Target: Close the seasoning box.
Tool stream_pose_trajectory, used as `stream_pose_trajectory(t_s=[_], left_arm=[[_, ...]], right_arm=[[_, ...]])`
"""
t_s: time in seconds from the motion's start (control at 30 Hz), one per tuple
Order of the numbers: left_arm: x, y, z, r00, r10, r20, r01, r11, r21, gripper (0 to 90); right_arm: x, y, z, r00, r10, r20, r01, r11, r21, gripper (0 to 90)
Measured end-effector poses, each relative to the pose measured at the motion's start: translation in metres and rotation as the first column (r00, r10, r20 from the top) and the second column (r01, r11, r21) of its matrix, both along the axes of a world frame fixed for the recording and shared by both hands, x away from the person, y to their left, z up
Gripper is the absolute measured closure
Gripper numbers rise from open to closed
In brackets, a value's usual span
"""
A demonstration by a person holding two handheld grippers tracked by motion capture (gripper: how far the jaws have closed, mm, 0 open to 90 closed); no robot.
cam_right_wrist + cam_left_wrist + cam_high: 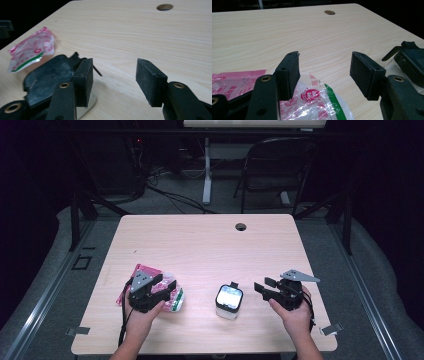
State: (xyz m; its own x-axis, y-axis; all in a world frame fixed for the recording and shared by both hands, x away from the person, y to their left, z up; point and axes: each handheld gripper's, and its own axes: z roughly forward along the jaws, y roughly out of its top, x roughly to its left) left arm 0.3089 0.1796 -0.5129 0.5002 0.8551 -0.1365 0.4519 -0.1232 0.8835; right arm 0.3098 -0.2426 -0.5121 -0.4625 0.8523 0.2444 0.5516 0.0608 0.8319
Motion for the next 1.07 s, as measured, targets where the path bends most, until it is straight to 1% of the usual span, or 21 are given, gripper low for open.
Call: stream_pose_trajectory(t_s=[0.13,0.2,0.23,0.47,0.53,0.57,0.6,0.67,0.7,0.8,0.9,0.97,1.0,1.07], left_arm=[[0.001,0.002,0.0,1.0,0.009,-0.002,-0.009,1.0,-0.003,40.2],[0.001,0.004,0.0,0.9999,0.014,-0.01,-0.014,0.9999,0.006,40.2],[0.002,0.005,-0.001,0.9999,0.016,-0.006,-0.016,0.9999,-0.003,40.2],[0.003,0.011,-0.002,0.9991,0.042,-0.009,-0.042,0.999,-0.012,40.2],[0.003,0.012,-0.003,0.999,0.044,-0.013,-0.044,0.999,-0.01,40.2],[0.004,0.013,-0.003,0.9987,0.049,-0.015,-0.049,0.9987,-0.013,40.3],[0.004,0.013,-0.003,0.9986,0.05,-0.016,-0.05,0.9987,-0.008,40.2],[0.005,0.014,-0.004,0.9984,0.052,-0.021,-0.052,0.9986,-0.008,40.2],[0.005,0.014,-0.004,0.9983,0.054,-0.022,-0.054,0.9985,-0.008,40.2],[0.005,0.015,-0.005,0.998,0.06,-0.022,-0.06,0.9981,-0.012,40.2],[0.006,0.017,-0.005,0.998,0.06,-0.02,-0.06,0.9981,-0.015,40.2],[0.006,0.018,-0.005,0.9976,0.065,-0.024,-0.066,0.9977,-0.019,40.2],[0.006,0.019,-0.004,0.9976,0.063,-0.028,-0.063,0.9979,-0.014,40.2],[0.006,0.019,-0.004,0.9975,0.067,-0.024,-0.068,0.9974,-0.023,40.2]], right_arm=[[0.003,-0.005,-0.006,0.9994,-0.032,-0.011,0.032,0.999,-0.009,47.4],[0.004,-0.008,-0.008,0.9989,-0.044,-0.014,0.044,0.999,-0.014,47.3],[0.004,-0.01,-0.008,0.9987,-0.048,-0.017,0.048,0.999,-0.022,47.2],[0.006,-0.017,-0.013,0.9962,-0.082,-0.029,0.081,0.996,-0.026,47.0],[0.007,-0.018,-0.015,0.9957,-0.085,-0.038,0.084,0.996,-0.031,46.9],[0.008,-0.019,-0.016,0.9955,-0.087,-0.038,0.086,0.996,-0.025,46.9],[0.008,-0.019,-0.017,0.9949,-0.093,-0.04,0.091,0.995,-0.034,47.0],[0.008,-0.019,-0.018,0.9945,-0.097,-0.041,0.096,0.995,-0.026,46.7],[0.008,-0.019,-0.019,0.9941,-0.1,-0.044,0.098,0.995,-0.034,46.6],[0.009,-0.019,-0.02,0.9939,-0.1,-0.047,0.099,0.995,-0.031,46.1],[0.009,-0.019,-0.021,0.9933,-0.103,-0.053,0.101,0.994,-0.039,45.7],[0.009,-0.019,-0.021,0.9931,-0.104,-0.053,0.102,0.994,-0.038,45.6],[0.009,-0.019,-0.021,0.9929,-0.106,-0.054,0.104,0.994,-0.041,45.5],[0.009,-0.02,-0.021,0.9933,-0.103,-0.052,0.101,0.994,-0.039,45.0]])
